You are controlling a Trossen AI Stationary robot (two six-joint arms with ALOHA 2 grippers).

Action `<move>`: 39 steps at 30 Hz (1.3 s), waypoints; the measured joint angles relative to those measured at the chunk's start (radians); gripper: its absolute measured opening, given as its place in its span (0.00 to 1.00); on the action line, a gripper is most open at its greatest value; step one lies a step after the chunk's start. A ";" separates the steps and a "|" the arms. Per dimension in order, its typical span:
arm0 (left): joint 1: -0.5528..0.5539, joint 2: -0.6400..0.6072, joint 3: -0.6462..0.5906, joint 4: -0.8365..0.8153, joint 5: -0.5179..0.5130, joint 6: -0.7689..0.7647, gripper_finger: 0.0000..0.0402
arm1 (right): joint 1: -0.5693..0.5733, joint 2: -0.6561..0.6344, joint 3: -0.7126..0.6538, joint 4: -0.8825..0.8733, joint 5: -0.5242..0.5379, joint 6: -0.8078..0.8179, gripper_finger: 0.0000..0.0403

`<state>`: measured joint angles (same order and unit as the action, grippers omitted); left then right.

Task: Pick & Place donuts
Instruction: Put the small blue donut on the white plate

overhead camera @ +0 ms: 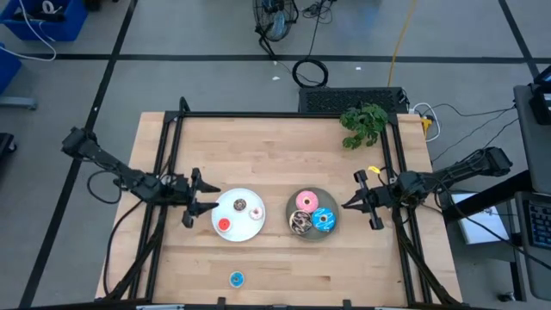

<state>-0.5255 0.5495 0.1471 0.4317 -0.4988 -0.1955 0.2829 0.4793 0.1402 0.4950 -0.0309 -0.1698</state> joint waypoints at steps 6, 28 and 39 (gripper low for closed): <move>-0.007 0.009 0.005 -0.009 0.029 -0.035 0.57 | 0.000 -0.001 0.000 0.001 0.002 -0.035 0.00; -0.181 0.994 0.937 -0.819 -0.016 -0.335 0.57 | 0.000 0.002 0.000 -0.006 0.001 -0.028 0.00; -0.231 1.288 1.270 -1.154 0.173 -0.509 0.57 | 0.000 0.002 0.000 0.007 0.001 -0.025 0.00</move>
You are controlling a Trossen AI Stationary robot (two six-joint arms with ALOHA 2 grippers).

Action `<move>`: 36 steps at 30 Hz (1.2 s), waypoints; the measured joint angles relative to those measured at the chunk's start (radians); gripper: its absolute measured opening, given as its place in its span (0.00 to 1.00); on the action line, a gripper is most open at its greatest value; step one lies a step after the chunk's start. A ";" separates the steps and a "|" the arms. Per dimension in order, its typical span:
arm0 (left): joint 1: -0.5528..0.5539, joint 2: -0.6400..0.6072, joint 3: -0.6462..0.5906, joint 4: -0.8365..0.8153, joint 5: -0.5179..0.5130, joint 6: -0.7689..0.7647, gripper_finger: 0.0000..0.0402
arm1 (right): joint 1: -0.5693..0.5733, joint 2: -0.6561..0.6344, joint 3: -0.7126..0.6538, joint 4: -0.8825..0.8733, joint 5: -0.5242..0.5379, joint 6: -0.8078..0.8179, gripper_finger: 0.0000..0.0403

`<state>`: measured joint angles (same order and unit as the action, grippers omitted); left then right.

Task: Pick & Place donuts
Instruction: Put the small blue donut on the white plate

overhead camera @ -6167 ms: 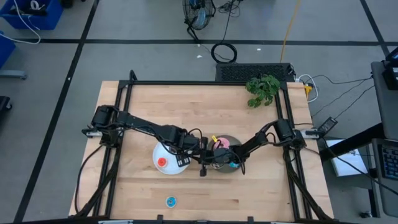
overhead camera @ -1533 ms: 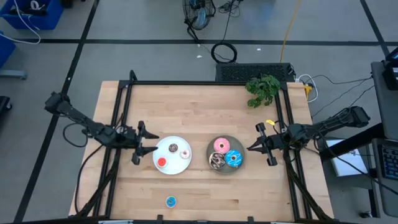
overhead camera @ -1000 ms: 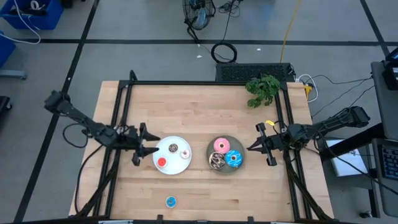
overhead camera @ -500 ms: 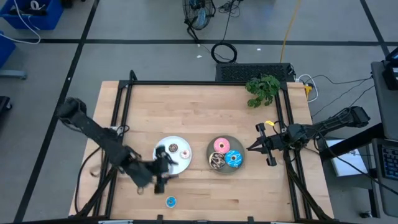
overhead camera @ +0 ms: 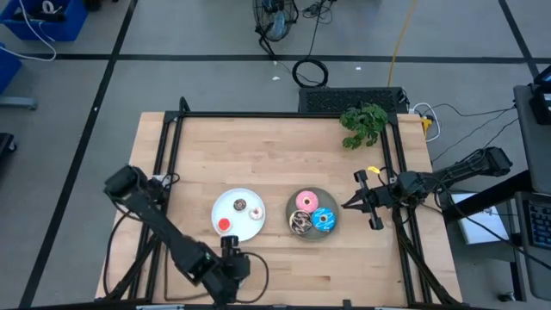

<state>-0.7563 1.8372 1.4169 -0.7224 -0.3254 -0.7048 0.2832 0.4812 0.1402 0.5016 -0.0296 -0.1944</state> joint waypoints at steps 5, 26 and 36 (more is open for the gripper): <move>-0.004 0.072 0.033 -0.070 0.098 -0.093 0.57 | 0.000 0.000 0.000 0.007 0.000 -0.001 0.00; -0.005 0.174 0.032 -0.084 0.162 -0.084 0.57 | 0.000 0.000 0.000 0.010 0.001 -0.002 0.00; -0.004 0.237 0.033 -0.082 0.195 -0.067 0.57 | 0.000 0.000 0.000 0.010 0.001 -0.004 0.00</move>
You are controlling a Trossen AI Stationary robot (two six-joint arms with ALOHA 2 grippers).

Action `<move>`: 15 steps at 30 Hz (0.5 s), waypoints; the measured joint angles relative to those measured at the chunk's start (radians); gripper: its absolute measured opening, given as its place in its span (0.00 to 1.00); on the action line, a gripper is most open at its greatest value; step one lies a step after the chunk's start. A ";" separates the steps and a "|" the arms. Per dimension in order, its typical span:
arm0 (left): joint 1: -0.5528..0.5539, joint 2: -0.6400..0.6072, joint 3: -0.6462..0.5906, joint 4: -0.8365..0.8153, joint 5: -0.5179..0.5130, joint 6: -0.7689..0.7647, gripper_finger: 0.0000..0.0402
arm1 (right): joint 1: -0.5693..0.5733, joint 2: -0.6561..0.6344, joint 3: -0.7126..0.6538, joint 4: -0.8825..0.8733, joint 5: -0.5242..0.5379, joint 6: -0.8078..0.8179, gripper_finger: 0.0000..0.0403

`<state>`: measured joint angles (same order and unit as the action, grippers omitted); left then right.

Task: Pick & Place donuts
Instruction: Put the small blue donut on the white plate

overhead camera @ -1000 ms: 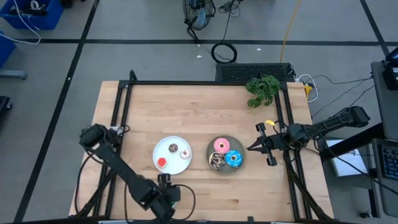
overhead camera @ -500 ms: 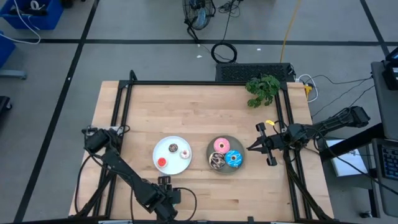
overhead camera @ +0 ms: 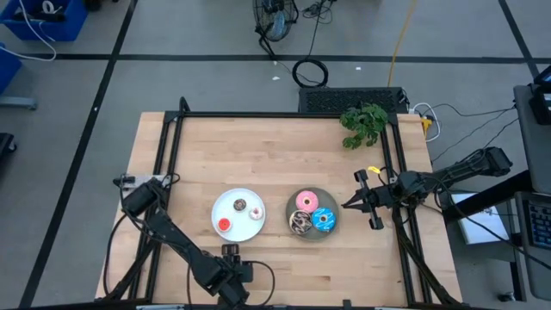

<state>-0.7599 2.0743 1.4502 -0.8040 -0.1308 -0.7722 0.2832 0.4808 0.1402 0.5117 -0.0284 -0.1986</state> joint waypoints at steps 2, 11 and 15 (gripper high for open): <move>0.000 0.008 0.000 0.002 0.001 0.003 0.57 | 0.000 0.000 0.000 0.000 0.000 0.001 0.00; 0.004 0.010 0.001 0.003 0.037 -0.014 0.50 | 0.000 0.000 0.000 0.000 0.000 0.000 0.00; 0.012 0.011 0.001 0.005 0.076 -0.017 0.30 | 0.000 0.000 0.000 0.000 0.000 0.000 0.00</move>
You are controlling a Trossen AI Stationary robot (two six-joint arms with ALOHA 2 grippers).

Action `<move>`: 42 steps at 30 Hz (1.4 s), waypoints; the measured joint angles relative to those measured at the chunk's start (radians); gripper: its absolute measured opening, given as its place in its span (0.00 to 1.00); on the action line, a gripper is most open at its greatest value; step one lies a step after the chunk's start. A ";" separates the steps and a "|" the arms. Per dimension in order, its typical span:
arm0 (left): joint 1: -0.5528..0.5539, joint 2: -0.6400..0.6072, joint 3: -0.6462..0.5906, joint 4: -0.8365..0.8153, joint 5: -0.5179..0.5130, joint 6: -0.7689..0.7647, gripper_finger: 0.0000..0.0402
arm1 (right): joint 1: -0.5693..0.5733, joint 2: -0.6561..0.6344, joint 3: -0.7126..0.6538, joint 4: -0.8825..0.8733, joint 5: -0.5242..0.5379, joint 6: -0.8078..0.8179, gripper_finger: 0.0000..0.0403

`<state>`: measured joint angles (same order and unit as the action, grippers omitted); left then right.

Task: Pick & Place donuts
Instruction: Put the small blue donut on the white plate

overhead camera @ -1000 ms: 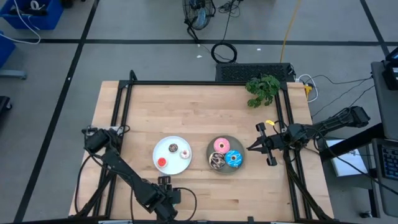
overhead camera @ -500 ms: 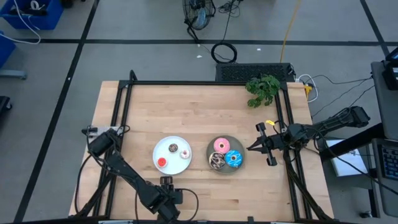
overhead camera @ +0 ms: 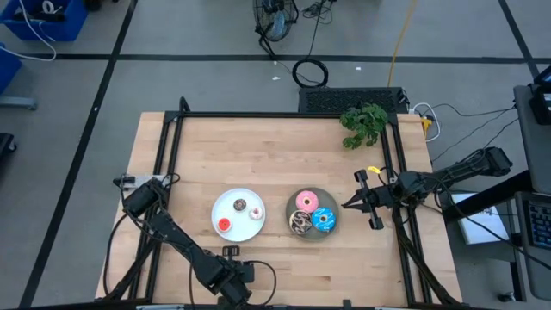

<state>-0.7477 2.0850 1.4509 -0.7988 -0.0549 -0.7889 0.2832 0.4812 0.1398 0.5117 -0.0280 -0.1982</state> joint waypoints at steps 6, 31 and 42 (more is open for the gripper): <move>0.020 -0.001 0.000 -0.003 0.037 0.038 0.04 | 0.000 0.000 0.000 0.000 0.000 0.000 0.00; 0.139 -0.377 -0.003 -0.224 -0.233 0.183 0.02 | 0.000 0.000 0.000 0.000 0.000 -0.001 0.00; 0.177 -0.371 -0.003 -0.259 -0.202 0.210 0.03 | 0.000 0.000 0.000 0.000 0.000 -0.001 0.00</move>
<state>-0.5708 1.7138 1.4483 -1.0581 -0.2565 -0.5787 0.2829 0.4809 0.1394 0.5117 -0.0280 -0.1989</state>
